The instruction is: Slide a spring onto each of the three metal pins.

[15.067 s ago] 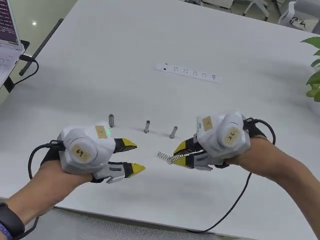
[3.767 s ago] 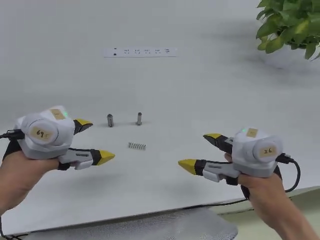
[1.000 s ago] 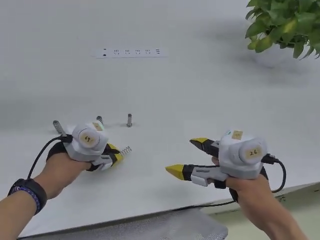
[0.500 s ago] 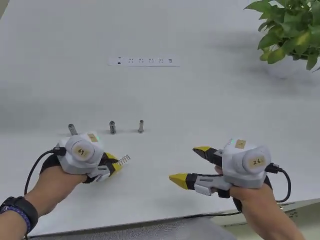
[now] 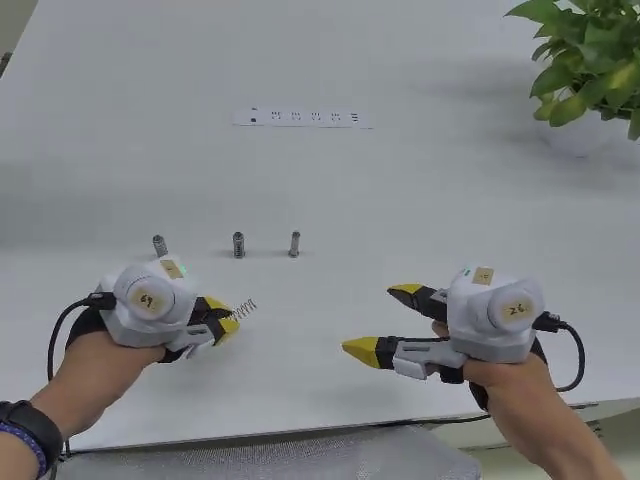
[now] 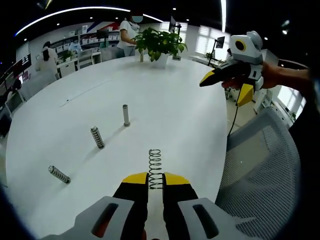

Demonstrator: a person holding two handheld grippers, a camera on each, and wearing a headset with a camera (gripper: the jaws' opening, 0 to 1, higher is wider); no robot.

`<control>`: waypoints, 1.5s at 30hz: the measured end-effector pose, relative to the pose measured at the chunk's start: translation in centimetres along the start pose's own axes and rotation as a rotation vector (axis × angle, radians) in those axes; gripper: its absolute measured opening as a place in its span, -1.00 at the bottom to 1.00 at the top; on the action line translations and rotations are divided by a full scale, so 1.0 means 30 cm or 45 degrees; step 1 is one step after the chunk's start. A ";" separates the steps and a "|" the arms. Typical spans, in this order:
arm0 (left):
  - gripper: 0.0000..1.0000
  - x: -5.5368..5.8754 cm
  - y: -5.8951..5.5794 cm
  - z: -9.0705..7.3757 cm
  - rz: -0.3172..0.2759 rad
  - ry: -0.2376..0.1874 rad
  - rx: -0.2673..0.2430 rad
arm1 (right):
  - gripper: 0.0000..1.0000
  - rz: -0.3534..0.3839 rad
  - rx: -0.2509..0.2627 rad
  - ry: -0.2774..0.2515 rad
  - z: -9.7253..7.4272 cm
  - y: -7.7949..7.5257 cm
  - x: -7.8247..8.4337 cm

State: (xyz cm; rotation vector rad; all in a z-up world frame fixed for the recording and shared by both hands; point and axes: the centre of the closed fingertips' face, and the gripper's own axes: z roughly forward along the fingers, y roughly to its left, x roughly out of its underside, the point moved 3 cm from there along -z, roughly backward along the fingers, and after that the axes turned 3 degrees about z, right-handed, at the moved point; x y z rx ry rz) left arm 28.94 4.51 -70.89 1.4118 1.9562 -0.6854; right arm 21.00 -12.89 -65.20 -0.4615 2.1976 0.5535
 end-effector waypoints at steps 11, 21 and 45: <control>-0.95 -0.021 -0.040 -0.062 0.006 -0.030 -0.011 | 0.28 -0.006 -0.059 0.016 0.036 0.054 0.006; -0.95 -0.041 -0.048 -0.101 0.035 -0.061 -0.015 | 0.26 -0.031 -0.118 0.020 0.067 0.096 -0.019; -0.95 -0.142 -0.100 -0.158 0.226 -0.088 0.023 | 0.07 -0.102 -0.238 0.022 0.101 0.159 -0.068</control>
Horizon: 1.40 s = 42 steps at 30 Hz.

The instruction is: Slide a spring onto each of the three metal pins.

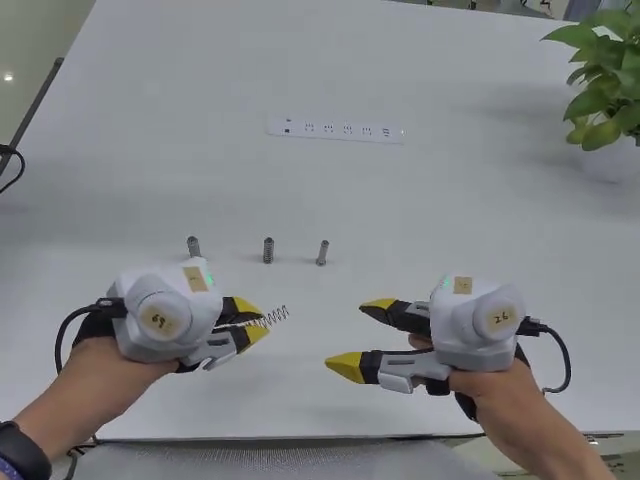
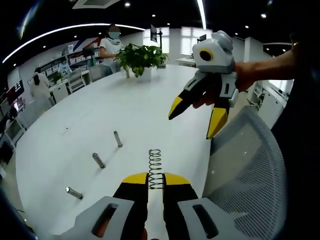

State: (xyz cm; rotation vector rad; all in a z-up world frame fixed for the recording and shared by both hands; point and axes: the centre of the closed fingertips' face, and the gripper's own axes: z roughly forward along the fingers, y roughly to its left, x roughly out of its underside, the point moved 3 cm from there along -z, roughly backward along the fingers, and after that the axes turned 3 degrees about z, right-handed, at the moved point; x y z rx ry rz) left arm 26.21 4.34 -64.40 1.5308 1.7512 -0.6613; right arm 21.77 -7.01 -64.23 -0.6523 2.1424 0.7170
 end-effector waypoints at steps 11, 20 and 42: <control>-0.95 -0.051 -0.045 0.006 0.099 -0.006 0.061 | -0.13 -0.052 -0.106 -0.021 0.023 0.040 -0.029; -0.95 -0.094 -0.116 0.020 0.191 -0.020 0.135 | -0.29 -0.076 -0.191 -0.019 0.035 0.067 -0.035; -0.95 -0.099 -0.175 0.028 0.360 0.012 0.260 | -0.81 -0.089 -0.385 -0.055 0.019 0.128 -0.036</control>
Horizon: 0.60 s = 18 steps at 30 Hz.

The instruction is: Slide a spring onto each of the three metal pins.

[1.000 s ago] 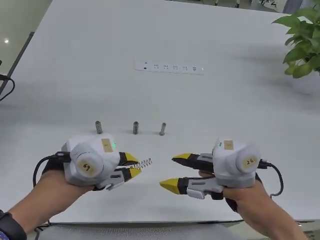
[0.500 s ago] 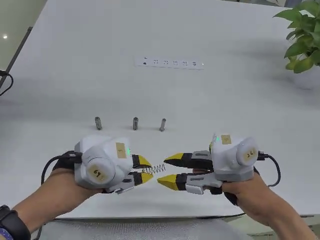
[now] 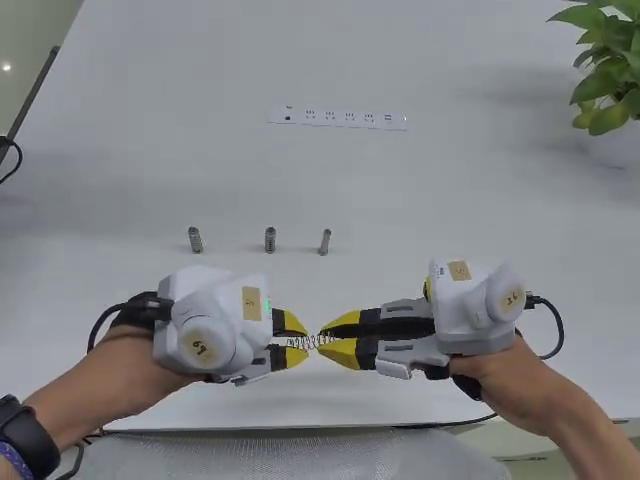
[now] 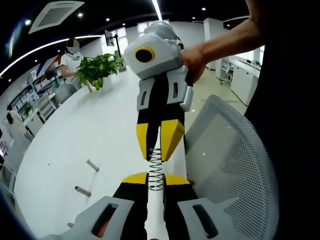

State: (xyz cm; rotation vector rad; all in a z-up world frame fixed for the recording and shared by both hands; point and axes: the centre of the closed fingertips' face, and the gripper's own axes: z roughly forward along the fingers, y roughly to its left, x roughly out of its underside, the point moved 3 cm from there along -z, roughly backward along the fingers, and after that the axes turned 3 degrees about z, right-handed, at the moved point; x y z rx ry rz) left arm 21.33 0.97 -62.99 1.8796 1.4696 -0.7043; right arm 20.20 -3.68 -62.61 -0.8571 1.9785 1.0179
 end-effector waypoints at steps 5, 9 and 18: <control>-0.94 0.004 0.004 0.004 0.016 0.012 -0.001 | -0.82 0.000 0.000 0.013 0.003 -0.002 -0.001; -0.94 0.010 0.012 0.008 0.001 0.012 -0.007 | -0.83 -0.005 0.015 0.018 0.004 -0.006 -0.002; -0.94 0.021 0.012 0.021 -0.013 0.028 -0.003 | -0.83 -0.010 0.033 0.016 0.000 -0.007 -0.011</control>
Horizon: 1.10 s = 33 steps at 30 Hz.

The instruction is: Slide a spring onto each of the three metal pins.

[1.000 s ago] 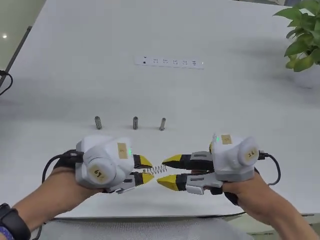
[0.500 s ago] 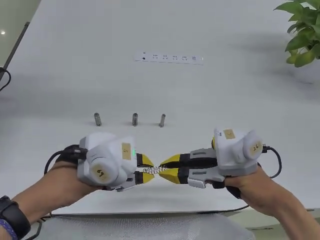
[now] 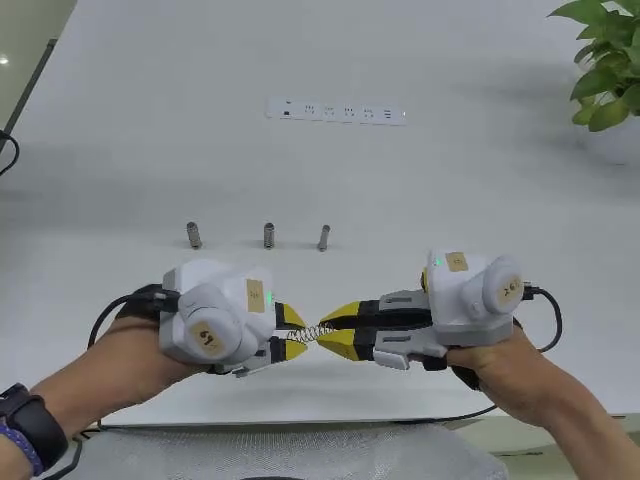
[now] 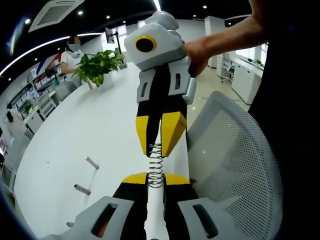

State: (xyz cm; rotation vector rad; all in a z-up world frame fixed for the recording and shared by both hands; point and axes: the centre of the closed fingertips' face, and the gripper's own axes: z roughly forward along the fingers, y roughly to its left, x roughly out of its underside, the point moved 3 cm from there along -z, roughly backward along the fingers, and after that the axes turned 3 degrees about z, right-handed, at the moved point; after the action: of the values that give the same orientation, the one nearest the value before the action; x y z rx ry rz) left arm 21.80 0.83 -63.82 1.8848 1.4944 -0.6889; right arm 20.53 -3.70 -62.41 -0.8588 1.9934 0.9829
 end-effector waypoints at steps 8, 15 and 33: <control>-0.95 -0.006 0.005 0.017 -0.037 -0.013 0.003 | -0.82 -0.023 0.022 0.004 0.004 0.008 -0.033; -0.96 -0.044 0.036 0.034 -0.147 -0.122 -0.023 | -0.83 -0.084 0.048 0.026 0.000 -0.001 -0.083; -0.96 -0.085 0.021 0.041 -0.160 -0.187 -0.013 | -0.65 -0.298 0.025 0.354 -0.045 0.000 -0.061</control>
State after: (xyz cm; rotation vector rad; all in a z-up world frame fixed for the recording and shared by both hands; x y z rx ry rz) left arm 21.82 -1.84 -62.67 1.7044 1.5284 -0.8563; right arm 21.00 -4.41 -60.30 -1.2418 2.0664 0.7412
